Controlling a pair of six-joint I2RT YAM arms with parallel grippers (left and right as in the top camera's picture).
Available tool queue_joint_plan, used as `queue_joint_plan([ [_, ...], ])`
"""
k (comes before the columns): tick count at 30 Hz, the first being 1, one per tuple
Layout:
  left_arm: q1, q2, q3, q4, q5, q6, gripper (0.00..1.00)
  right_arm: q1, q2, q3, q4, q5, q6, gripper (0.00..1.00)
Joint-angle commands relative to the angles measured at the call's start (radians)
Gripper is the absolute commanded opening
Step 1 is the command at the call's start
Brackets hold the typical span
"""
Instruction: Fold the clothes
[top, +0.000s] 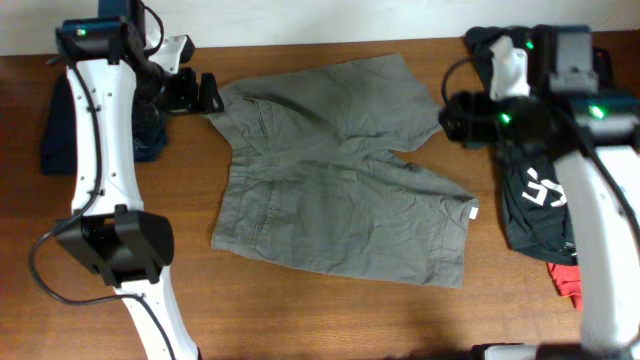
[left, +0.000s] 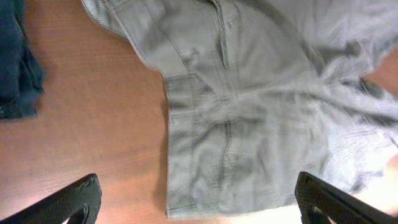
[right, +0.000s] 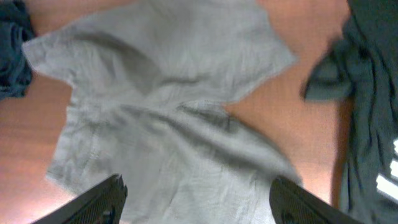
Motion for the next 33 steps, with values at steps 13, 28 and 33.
queue_joint_plan([
  [13, -0.029, -0.167, -0.122, -0.052, -0.053, -0.106, 0.99, -0.001, -0.092, 0.001, -0.393, 0.175, 0.262, 0.73],
  [28, -0.08, -0.52, -1.032, 0.332, -0.164, -0.315, 0.99, 0.158, -0.157, -0.502, -0.304, 0.169, 0.401, 0.73],
  [33, -0.092, -0.523, -1.276, 0.524, -0.092, -0.222, 0.99, 0.183, -0.157, -0.648, -0.181, 0.167, 0.445, 0.75],
])
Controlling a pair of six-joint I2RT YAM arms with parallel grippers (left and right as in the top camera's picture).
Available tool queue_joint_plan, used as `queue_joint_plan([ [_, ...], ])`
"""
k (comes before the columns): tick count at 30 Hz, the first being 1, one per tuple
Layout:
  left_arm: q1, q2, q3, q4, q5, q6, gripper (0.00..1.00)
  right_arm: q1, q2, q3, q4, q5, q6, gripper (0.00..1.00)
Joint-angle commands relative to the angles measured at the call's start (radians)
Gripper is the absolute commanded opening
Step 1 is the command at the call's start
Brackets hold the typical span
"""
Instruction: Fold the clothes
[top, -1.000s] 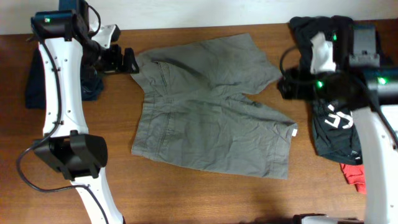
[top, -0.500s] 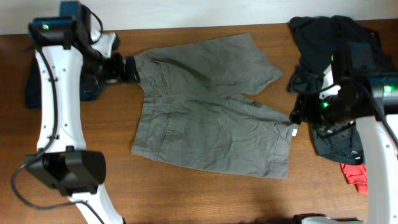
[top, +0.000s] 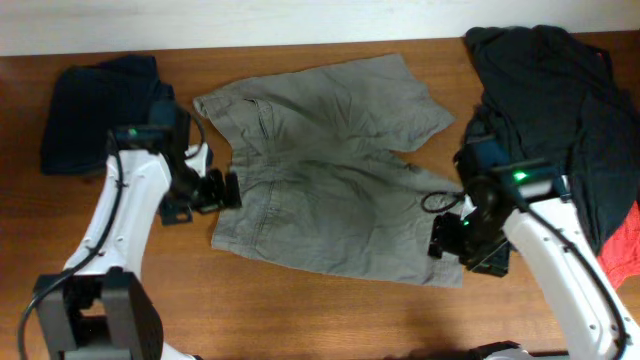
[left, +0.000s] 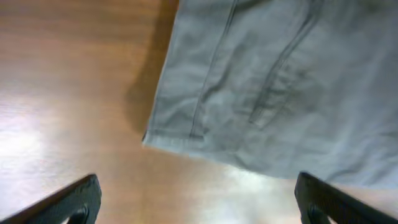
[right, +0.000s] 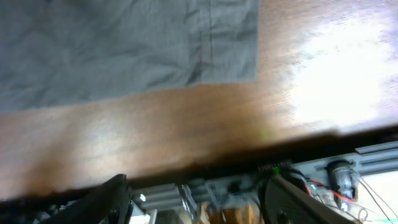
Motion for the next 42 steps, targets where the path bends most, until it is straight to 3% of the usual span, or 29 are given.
queue_joint_plan([
  [1, -0.022, -0.019, -0.174, 0.109, 0.08, 0.1, 0.99, 0.01, -0.006, -0.089, 0.059, 0.01, 0.055, 0.75],
  [9, -0.041, -0.019, -0.302, 0.273, 0.05, 0.11, 0.99, 0.01, -0.006, -0.128, 0.123, -0.01, 0.054, 0.75],
  [16, -0.041, -0.012, -0.303, 0.304, -0.05, 0.11, 0.99, 0.01, -0.006, -0.13, 0.159, -0.006, 0.055, 0.75],
  [27, -0.092, 0.04, -0.303, 0.323, -0.047, 0.11, 0.93, 0.009, -0.006, -0.151, 0.174, -0.006, 0.082, 0.74],
  [28, -0.101, 0.05, -0.303, 0.323, -0.048, 0.11, 0.9, 0.009, -0.006, -0.153, 0.175, -0.006, 0.082, 0.74],
  [32, -0.116, 0.071, -0.303, 0.323, -0.047, 0.109, 0.61, 0.009, -0.006, -0.159, 0.175, -0.006, 0.097, 0.74],
  [35, -0.116, 0.075, -0.303, 0.32, -0.048, 0.109, 0.51, 0.009, -0.006, -0.167, 0.178, -0.006, 0.107, 0.74],
  [41, -0.115, 0.075, -0.303, 0.319, -0.048, 0.109, 0.01, 0.009, -0.006, -0.198, 0.196, -0.002, 0.137, 0.74],
  [42, -0.115, 0.075, -0.303, 0.319, -0.048, 0.109, 0.0, 0.009, -0.006, -0.203, 0.198, 0.001, 0.142, 0.74],
])
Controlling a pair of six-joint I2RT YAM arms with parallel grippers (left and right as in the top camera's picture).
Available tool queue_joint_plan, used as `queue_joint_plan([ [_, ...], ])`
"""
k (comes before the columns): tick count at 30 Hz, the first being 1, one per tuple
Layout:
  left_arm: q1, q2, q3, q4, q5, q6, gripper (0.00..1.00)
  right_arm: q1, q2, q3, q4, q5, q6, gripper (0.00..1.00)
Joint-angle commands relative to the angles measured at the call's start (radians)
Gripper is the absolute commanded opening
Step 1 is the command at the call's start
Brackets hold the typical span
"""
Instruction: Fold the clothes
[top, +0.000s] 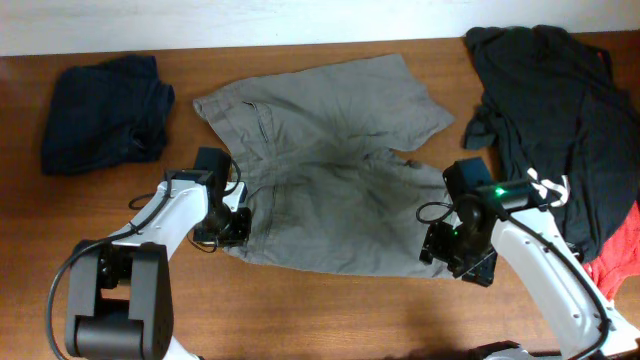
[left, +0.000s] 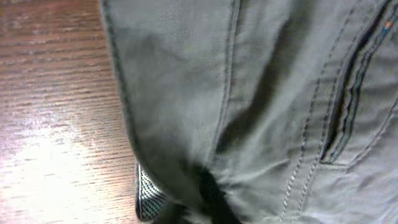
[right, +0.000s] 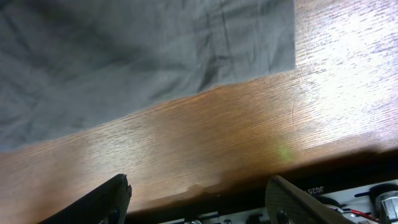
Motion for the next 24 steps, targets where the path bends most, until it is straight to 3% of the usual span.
queue_joint_plan([
  [1, -0.001, 0.011, -0.006, -0.001, 0.0, 0.007, 0.0, 0.005, -0.008, -0.02, 0.006, 0.011, 0.039, 0.74],
  [12, 0.177, 0.011, 0.014, 0.04, 0.008, -0.003, 0.0, 0.004, 0.001, -0.021, 0.042, 0.104, 0.027, 0.74],
  [14, 0.203, 0.011, 0.014, 0.058, 0.041, -0.003, 0.0, 0.004, 0.024, -0.021, 0.061, 0.106, 0.027, 0.7],
  [18, 0.208, 0.011, 0.014, 0.082, 0.057, -0.003, 0.0, 0.006, 0.08, -0.022, 0.067, 0.08, 0.027, 0.65],
  [24, 0.208, 0.011, 0.014, 0.083, 0.061, -0.003, 0.0, 0.035, 0.121, -0.063, 0.086, 0.042, 0.031, 0.65],
])
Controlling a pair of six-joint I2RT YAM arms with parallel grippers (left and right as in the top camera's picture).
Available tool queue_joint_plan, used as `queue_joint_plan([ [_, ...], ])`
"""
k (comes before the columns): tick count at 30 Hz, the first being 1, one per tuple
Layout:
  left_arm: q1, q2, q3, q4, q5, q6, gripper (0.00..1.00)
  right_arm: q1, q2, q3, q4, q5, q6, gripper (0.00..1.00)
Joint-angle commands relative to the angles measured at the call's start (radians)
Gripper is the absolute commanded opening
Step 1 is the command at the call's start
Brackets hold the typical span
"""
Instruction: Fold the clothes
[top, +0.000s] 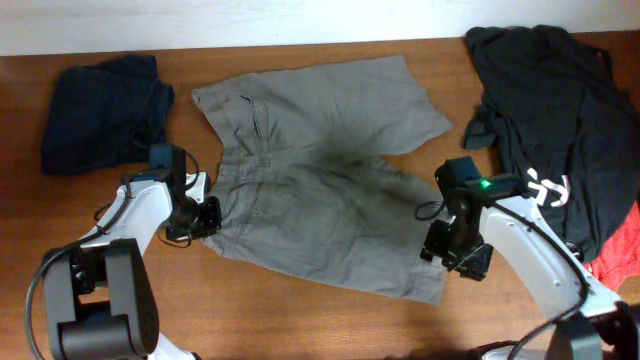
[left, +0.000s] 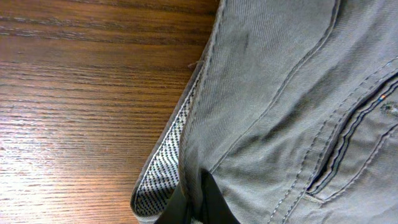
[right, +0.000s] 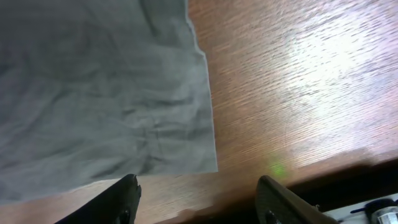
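Note:
Grey-green shorts (top: 320, 170) lie spread flat in the middle of the wooden table (top: 300, 320). My left gripper (top: 208, 216) sits at their near left corner, shut on the waistband (left: 205, 143). In the left wrist view the gripper (left: 198, 208) pinches the band's edge, and the checked lining (left: 160, 180) is turned out beside it. My right gripper (top: 442, 250) is low at the near right leg hem and open. In the right wrist view that gripper (right: 198, 199) has the hem corner (right: 208, 158) just beyond its wide-apart fingers, not gripped.
A dark navy garment (top: 100, 100) lies at the far left. A pile of black clothes (top: 550, 100) covers the right side, with something red (top: 625, 250) at the right edge. The table's front edge (right: 348, 168) runs close under the right gripper.
My left gripper, still shut on the waistband, has moved a little left, and the shorts have shifted left with it. The leg hem now ends nearer the middle of the right wrist view.
Both grippers were open and raised over the far side of the shorts. Then they were low at the near corners, still open. Then the left was shut on the waistband corner with the right open by the hem. Now the shorts sit further left.

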Motion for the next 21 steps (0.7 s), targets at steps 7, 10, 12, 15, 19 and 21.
queue_joint_plan([
  [7, 0.002, 0.011, 0.014, 0.01, 0.023, -0.005, 0.0, 0.063, 0.01, -0.162, 0.12, -0.066, 0.05, 0.65],
  [10, 0.002, 0.011, 0.014, 0.009, 0.023, -0.005, 0.0, 0.063, 0.01, -0.204, 0.167, -0.067, 0.062, 0.65],
  [12, 0.002, 0.011, 0.014, 0.008, 0.023, -0.006, 0.0, 0.063, 0.01, -0.232, 0.204, -0.066, 0.066, 0.65],
  [15, 0.002, 0.011, 0.014, 0.005, 0.023, -0.006, 0.0, 0.063, 0.01, -0.265, 0.265, -0.066, 0.066, 0.61],
  [19, 0.002, 0.011, 0.014, -0.011, 0.027, -0.006, 0.0, 0.063, 0.01, -0.304, 0.338, -0.089, 0.07, 0.46],
  [21, 0.002, 0.011, 0.014, -0.019, 0.027, -0.006, 0.0, 0.063, 0.01, -0.31, 0.345, -0.095, 0.07, 0.3],
])
